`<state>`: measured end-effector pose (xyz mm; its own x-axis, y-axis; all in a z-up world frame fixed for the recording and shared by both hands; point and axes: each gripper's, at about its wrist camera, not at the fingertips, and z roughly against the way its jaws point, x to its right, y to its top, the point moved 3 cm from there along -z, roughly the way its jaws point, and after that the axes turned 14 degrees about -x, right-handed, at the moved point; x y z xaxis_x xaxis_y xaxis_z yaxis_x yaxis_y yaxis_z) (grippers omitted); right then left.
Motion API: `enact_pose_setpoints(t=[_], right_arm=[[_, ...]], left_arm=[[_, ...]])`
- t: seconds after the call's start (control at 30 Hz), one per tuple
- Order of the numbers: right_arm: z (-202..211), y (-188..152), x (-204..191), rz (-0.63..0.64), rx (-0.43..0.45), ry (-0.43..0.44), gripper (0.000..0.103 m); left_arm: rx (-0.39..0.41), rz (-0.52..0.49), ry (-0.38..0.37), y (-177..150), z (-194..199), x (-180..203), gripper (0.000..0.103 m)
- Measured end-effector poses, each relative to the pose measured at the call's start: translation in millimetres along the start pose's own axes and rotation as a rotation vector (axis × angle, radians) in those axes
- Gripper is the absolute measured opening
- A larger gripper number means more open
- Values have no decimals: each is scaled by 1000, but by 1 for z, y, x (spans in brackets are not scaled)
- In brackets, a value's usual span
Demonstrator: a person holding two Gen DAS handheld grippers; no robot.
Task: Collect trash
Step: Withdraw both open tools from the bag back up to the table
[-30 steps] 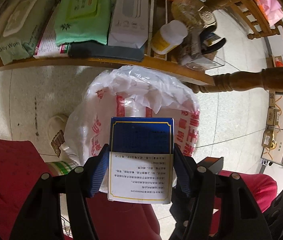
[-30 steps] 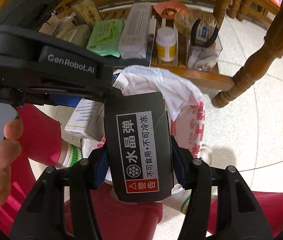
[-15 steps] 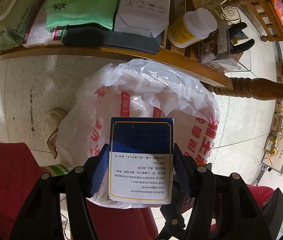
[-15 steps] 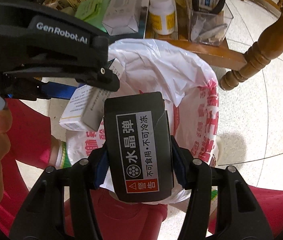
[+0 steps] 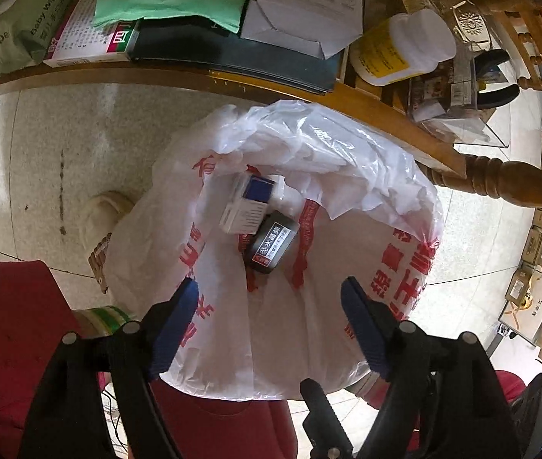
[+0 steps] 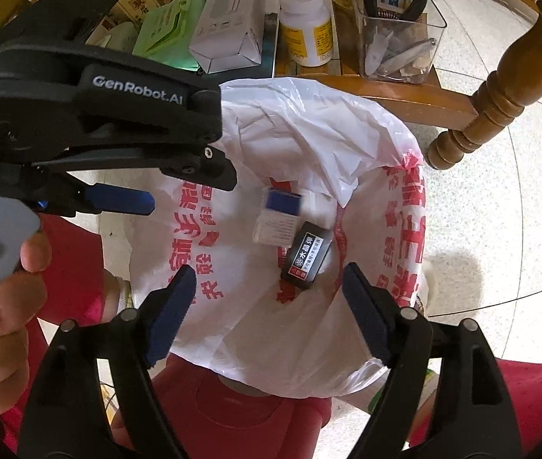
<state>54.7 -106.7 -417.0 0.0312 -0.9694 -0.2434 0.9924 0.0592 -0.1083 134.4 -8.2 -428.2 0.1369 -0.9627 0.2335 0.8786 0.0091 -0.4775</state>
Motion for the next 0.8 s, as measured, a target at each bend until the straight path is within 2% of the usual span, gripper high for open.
enact_pose_setpoints(t=[0.53, 0.6, 0.67, 0.8], right_arm=[[24, -8, -7, 15, 62, -6, 77], [32, -13, -8, 14, 75, 0, 77], [45, -20, -10, 16, 100, 7, 83], [77, -38, -13, 31, 158, 0, 85]], left_arm=[[95, -64, 64, -22, 30, 11, 77], [117, -74, 88, -28, 36, 10, 77], [141, -94, 120, -40, 44, 10, 80], [204, -135, 168, -75, 68, 6, 81]])
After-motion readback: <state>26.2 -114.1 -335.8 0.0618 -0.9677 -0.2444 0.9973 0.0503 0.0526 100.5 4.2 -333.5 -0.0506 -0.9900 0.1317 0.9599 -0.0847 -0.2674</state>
